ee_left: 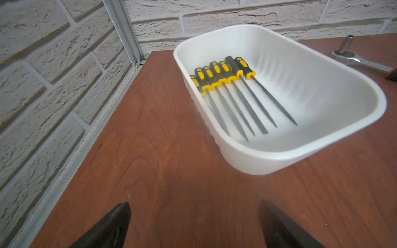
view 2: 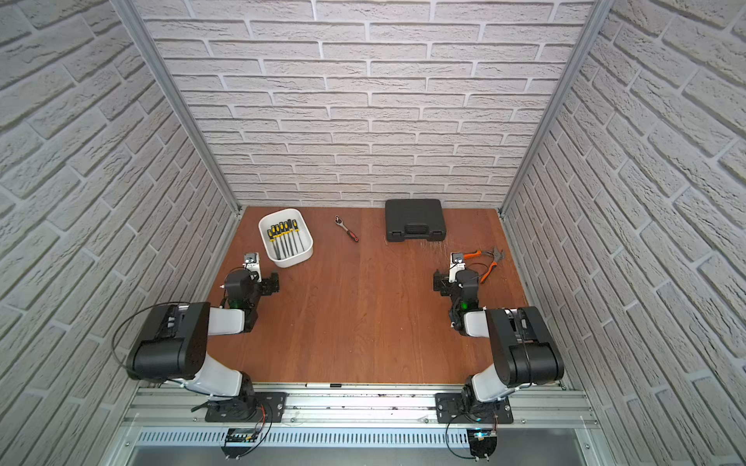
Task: Take the file tool out of the storage box
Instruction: Move the storage box to the center of the board.
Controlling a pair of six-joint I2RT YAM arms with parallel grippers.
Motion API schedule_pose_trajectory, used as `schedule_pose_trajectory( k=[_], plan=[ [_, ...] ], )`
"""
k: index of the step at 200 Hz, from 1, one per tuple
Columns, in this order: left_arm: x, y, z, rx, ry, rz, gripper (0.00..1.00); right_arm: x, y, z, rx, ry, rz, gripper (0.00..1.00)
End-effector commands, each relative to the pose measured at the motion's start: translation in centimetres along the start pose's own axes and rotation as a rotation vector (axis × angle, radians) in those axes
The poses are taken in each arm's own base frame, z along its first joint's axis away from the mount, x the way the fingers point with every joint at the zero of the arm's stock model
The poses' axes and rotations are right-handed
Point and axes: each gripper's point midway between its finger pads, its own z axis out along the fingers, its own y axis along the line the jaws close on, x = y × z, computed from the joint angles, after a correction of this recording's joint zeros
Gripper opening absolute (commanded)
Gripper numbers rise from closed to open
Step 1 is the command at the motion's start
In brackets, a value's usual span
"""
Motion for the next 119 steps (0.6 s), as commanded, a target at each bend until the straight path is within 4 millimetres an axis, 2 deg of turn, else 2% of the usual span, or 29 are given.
schedule_pose_trajectory(
  k=[1,119],
  plan=[
    [-1.15,0.08,0.06,-0.001,-0.039,0.002,0.98,-1.88,-0.18,-0.1,0.002,-0.058,0.014,0.99],
    [-1.13,0.15,0.05,0.004,-0.039,-0.004,0.98,-1.92,-0.12,-0.06,-0.001,-0.058,0.015,0.99]
  ],
)
